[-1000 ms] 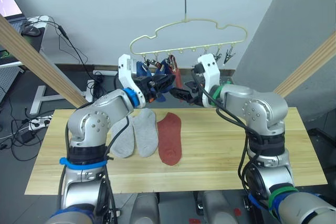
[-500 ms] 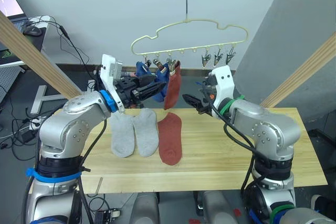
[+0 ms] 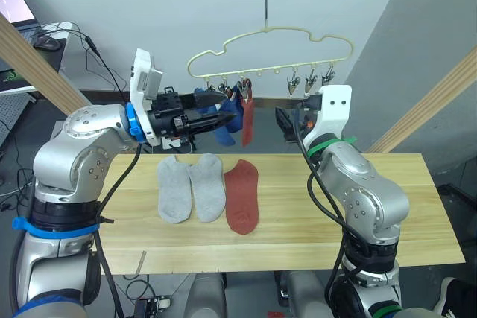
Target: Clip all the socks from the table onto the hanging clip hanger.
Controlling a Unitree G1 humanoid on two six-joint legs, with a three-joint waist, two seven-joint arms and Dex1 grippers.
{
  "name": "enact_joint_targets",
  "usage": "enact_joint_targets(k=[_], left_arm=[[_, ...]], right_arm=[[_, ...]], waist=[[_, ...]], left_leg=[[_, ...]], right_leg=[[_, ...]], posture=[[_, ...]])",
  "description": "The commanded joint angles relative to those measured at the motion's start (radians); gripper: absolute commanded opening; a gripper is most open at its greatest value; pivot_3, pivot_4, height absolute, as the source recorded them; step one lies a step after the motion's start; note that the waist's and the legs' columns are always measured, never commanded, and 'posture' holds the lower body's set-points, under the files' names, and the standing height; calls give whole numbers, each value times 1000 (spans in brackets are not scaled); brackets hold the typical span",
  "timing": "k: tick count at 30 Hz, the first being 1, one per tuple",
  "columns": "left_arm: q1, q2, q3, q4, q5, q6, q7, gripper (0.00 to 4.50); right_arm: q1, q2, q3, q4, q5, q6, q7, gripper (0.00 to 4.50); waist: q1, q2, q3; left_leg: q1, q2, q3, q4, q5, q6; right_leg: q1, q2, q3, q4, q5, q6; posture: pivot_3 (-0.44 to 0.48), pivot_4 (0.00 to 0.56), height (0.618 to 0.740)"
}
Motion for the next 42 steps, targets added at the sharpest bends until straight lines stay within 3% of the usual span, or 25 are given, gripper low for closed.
enact_joint_targets(k=[1,4,10,12,22,42], left_arm=[[-50,10,7,4,-16,6,-38,2398],[-63,0,2,19,-3,1,-47,2398],[-66,-18,-4,24,11,-10,-43,2398],[-66,-21,-4,23,13,-9,-41,2398],[-69,-28,3,21,25,-9,-34,2398],[-45,-18,18,-19,16,14,5,2398]], right_arm=[[-28,17,-12,-4,-14,-39,-22,3548],[-48,35,-15,13,-19,-45,-34,2711],[-74,56,-17,38,-16,-56,-31,2711],[-78,60,-19,47,-14,-56,-28,2325],[-118,51,-31,124,-13,-93,-7,2325],[-314,-48,-53,466,-5,-287,100,2325]], waist=[[0,0,0],[-1,0,0],[-2,0,0],[-1,0,0],[-2,0,0],[1,0,0]], left_leg=[[0,0,0,0,0,0],[0,0,0,0,0,0],[0,0,0,0,0,0],[0,0,0,0,0,0],[0,0,0,3,1,0],[0,0,0,3,2,0]], right_leg=[[0,0,0,0,0,0],[0,0,0,1,0,0],[0,0,0,2,0,0],[0,0,0,2,0,0],[-3,0,0,10,0,0],[-6,1,1,15,0,-1]], posture=[[89,212,740],[86,212,740],[83,210,740],[83,209,740],[92,210,740],[125,223,740]])
